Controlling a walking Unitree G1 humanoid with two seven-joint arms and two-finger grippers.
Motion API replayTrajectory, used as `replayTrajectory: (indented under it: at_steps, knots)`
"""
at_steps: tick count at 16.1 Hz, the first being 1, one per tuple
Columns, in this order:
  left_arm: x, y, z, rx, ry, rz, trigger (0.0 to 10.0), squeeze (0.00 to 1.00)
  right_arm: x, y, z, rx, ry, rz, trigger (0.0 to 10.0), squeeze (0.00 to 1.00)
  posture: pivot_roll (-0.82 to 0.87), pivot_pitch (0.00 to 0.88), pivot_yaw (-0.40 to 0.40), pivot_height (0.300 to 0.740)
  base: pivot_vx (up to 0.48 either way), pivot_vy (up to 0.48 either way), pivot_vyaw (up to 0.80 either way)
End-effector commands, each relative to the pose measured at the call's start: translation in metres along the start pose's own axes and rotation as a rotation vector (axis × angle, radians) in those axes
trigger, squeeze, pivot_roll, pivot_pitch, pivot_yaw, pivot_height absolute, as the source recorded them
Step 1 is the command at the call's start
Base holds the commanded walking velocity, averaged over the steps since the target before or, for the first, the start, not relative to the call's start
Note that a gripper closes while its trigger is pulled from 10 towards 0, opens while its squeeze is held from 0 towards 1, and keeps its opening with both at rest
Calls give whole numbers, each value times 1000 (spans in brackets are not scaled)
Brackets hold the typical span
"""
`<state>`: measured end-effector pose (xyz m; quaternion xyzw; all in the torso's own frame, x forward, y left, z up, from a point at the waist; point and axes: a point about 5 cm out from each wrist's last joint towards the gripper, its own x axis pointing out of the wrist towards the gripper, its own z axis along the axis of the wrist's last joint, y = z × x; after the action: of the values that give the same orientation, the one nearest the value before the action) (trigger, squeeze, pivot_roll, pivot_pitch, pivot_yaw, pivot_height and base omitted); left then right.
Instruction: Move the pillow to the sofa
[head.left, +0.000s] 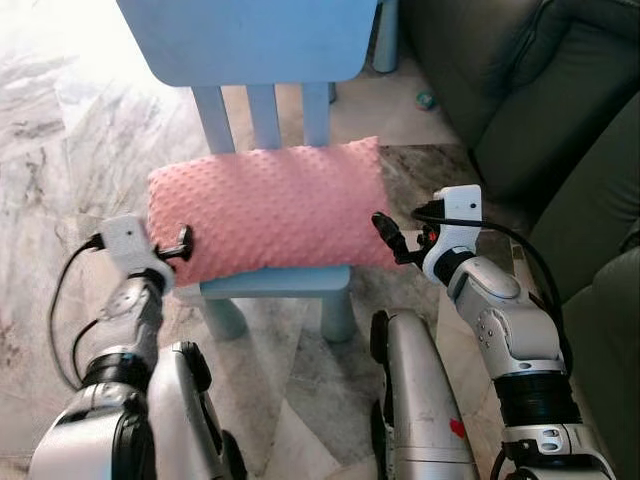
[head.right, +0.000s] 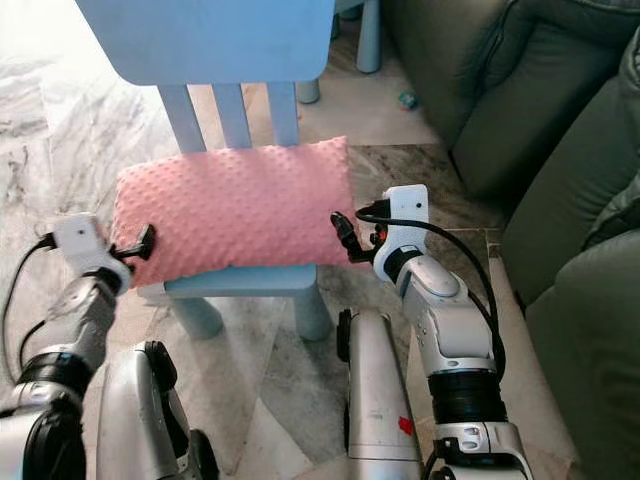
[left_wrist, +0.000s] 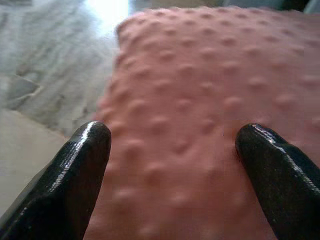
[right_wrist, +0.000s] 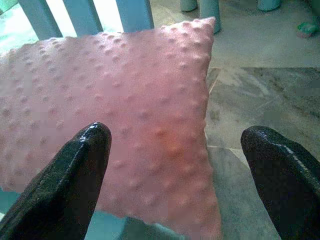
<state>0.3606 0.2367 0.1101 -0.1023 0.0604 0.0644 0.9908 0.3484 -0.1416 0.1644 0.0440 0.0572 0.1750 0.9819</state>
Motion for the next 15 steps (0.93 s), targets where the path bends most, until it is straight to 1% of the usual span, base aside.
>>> replayTrajectory:
  at_steps: [1,3,5,6,7,8,9,10,13,14,15]
  knots:
    - [-1,3,-6,21,23,-11,10000,0,0,4,-1,3,11,30,10000,0,-240,315,22,429,0,0,0]
    - [2,5,0,-4,14,14,10000,0,-2,7,5,23,-1,75,10000,0,-247,322,23,429,0,0,0]
    - [5,8,14,-4,-27,27,10000,0,-4,0,4,-51,40,60,10000,0,-250,333,24,429,0,0,0]
    - [7,12,21,-3,-49,39,10000,0,-4,-8,-2,-65,77,37,10000,0,-253,336,23,429,0,0,0]
    - [7,18,28,3,-62,58,10000,0,-4,-13,-5,-29,99,43,10000,0,-249,340,22,429,0,0,0]
    - [7,21,30,-2,-63,67,10000,0,-3,-11,-5,-14,101,70,10000,0,-249,340,22,429,0,0,0]
    - [8,24,33,-19,-63,78,10000,0,2,-5,0,-38,82,144,10000,0,-244,349,22,429,0,0,0]
    - [8,25,33,-25,-62,81,10000,0,3,-4,2,-46,71,156,10000,0,-244,349,22,429,0,0,0]
    - [8,23,30,-41,-45,67,10000,0,16,-6,19,-92,-7,139,10000,0,-232,358,18,429,0,0,0]
    - [8,22,29,-34,-41,66,10000,0,19,-6,21,-117,-17,146,10000,0,-233,359,19,429,0,0,0]
    - [8,22,28,-30,-39,65,10000,0,22,-6,22,-165,-16,151,10000,0,-233,359,19,429,0,0,0]
